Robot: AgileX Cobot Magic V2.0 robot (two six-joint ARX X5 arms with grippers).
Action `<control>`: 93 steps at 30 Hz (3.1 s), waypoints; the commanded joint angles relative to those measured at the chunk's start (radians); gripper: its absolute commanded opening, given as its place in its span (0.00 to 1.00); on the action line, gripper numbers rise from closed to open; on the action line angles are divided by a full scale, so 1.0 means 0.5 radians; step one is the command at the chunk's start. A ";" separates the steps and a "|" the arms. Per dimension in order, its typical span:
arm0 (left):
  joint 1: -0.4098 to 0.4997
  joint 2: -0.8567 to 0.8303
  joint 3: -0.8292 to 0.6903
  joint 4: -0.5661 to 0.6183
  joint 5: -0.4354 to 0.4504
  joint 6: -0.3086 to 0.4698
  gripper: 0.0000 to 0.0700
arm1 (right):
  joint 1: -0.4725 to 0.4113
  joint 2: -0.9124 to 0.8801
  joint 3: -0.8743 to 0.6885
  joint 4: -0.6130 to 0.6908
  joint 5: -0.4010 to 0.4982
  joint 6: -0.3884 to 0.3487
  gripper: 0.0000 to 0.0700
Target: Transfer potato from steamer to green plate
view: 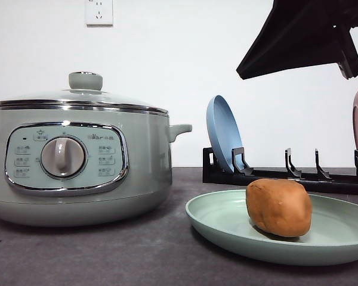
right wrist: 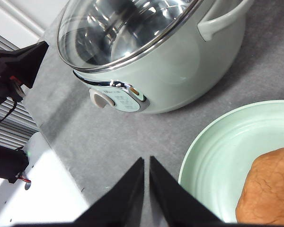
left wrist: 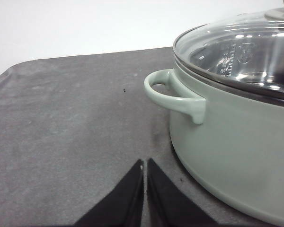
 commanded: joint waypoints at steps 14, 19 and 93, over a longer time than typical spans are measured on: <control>0.006 -0.004 -0.024 -0.034 -0.004 -0.005 0.01 | -0.021 -0.054 0.035 -0.002 0.016 -0.053 0.01; 0.006 -0.004 -0.024 -0.035 -0.004 -0.005 0.01 | -0.162 -0.328 0.016 0.036 0.201 -0.458 0.01; 0.006 -0.004 -0.024 -0.035 -0.004 -0.005 0.01 | -1.048 -1.991 -1.411 0.363 0.637 -0.582 0.01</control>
